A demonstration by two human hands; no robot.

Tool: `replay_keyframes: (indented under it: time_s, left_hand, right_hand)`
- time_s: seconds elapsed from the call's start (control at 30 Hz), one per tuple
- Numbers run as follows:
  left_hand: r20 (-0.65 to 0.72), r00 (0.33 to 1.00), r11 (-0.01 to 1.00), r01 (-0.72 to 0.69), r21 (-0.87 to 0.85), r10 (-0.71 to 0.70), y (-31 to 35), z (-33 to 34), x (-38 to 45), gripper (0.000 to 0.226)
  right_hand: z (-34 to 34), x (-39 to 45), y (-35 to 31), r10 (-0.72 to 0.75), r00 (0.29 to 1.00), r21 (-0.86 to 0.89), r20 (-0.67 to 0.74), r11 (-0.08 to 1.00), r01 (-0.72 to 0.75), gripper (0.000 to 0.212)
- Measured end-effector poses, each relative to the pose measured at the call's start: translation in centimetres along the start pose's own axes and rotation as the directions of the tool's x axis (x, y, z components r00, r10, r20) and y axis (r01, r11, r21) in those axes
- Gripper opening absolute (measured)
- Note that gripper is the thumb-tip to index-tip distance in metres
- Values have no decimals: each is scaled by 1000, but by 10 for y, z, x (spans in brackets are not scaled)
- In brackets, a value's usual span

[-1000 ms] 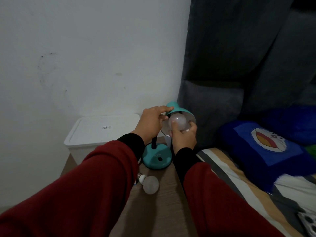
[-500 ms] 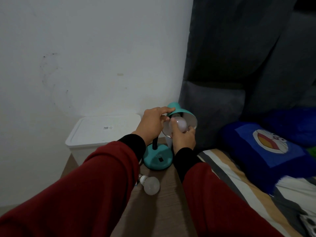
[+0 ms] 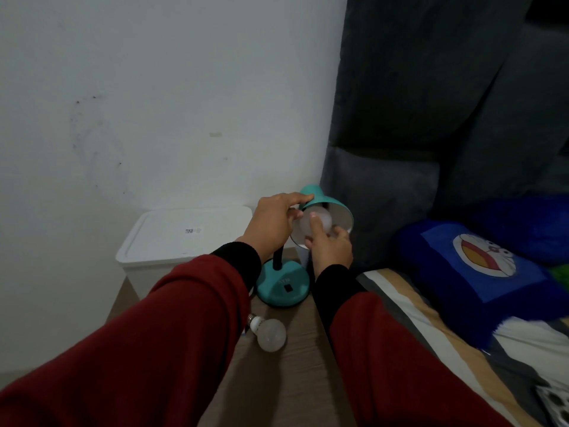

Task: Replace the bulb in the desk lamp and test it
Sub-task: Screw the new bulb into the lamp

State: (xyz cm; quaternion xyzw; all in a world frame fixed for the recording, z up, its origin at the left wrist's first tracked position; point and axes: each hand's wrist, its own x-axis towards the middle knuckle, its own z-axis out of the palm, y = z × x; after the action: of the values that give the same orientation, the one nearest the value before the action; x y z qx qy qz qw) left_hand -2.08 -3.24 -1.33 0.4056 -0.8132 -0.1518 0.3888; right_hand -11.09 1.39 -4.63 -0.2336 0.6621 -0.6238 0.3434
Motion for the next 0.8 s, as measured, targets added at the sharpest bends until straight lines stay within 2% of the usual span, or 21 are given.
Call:
replay_keyframes:
  time_s: [0.03,0.13,0.2,0.33,0.47,0.7,0.8]
  left_hand:
    - [-1,1000,1000,5,-8,-5,0,0,0,37]
    - [-6,1000,1000,11,-16,-11,1,0,0,37]
    - [1,1000,1000,14,-14,-14,0,0,1,37]
    - [1,1000,1000,11,3,-11,0,1,0,38]
    - [0,1000,1000,11,3,-11,1,2,-2,38]
    - [-10,1000,1000,16,0,-16,1,2,-2,38]
    - [10,1000,1000,17,12,-17,2,0,-2,39]
  right_hand:
    - [-1,0,-1,14,1000,39,10,999,-14,71]
    - [-1,2,-2,-17,1000,57,-4,998,18,53]
    - [-1,4,-3,-13,1000,52,-10,999,14,53]
    - [-4,6,-2,31,999,222,42,974,-40,62]
    - [0,6,-2,53,999,238,12,970,-54,47]
    - [3,10,-7,130,988,396,78,906,-151,57]
    - [3,6,-11,138,986,283,96,946,-160,69]
